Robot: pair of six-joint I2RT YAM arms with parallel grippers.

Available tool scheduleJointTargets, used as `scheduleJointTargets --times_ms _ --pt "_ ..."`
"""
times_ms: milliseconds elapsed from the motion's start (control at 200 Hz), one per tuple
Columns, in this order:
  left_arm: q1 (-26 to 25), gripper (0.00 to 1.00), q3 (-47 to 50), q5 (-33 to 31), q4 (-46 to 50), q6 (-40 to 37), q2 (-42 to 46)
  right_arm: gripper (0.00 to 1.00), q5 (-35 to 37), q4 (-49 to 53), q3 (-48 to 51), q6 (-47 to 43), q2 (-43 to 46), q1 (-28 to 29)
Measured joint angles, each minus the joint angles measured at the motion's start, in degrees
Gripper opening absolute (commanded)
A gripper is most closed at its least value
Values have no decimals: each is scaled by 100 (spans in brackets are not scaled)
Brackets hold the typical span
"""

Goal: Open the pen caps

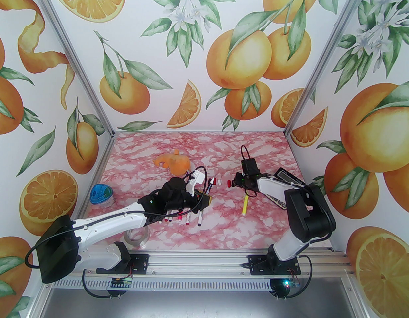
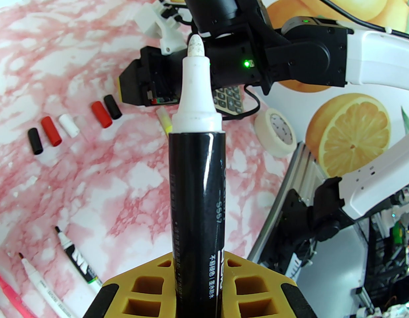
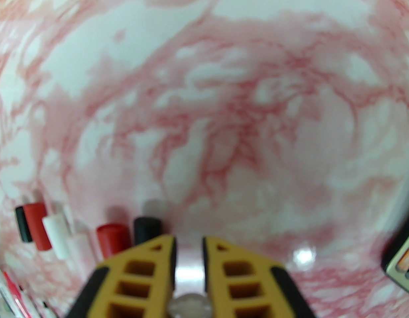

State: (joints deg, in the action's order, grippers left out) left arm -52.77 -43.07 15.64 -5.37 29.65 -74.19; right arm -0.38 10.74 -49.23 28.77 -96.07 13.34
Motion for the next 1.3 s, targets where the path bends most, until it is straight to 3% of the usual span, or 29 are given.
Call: scheduleJointTargets --times_ms 1296 --pt "-13 3 59 39 -295 48 -17 25 -109 -42 -92 2 -273 -31"
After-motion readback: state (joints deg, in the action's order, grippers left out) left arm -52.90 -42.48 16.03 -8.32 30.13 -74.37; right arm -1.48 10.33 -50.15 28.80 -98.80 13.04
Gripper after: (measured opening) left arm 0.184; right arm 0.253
